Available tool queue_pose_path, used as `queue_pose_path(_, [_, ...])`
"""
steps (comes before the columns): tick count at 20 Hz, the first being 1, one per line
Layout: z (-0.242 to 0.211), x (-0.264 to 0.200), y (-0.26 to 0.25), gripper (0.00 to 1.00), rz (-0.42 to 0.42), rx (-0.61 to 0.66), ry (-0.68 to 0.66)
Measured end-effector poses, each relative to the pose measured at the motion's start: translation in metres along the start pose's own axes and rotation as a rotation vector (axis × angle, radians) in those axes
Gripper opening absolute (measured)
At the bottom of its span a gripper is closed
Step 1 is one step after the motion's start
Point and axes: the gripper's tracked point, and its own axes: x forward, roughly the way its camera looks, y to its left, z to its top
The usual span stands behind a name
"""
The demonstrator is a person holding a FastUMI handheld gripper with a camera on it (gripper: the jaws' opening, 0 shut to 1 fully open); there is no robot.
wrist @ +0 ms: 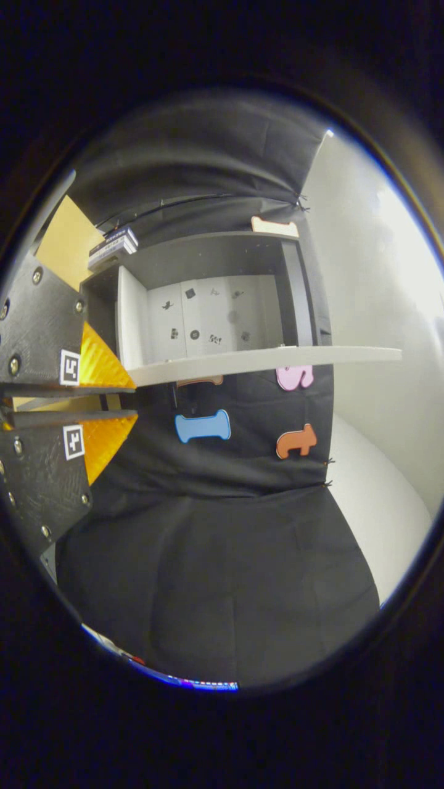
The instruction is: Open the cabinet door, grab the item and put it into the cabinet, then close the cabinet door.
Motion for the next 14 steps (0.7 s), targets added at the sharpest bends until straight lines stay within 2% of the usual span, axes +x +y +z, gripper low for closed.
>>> queue_pose_path(2, [-0.002, -0.008, 0.013, 0.09, -0.003, 0.0, -0.002])
queue_pose_path(3, [-0.005, -0.01, 0.028, 0.09, 0.029, 0.004, 0.003])
queue_pose_path(5, [-0.014, -0.016, 0.053, 0.23, 0.043, -0.016, 0.007])
queue_pose_path(11, [-0.061, -0.005, 0.13, 0.49, 0.072, -0.036, 0.053])
queue_pose_path(14, [-0.106, 0.005, 0.167, 0.74, 0.095, -0.057, 0.109])
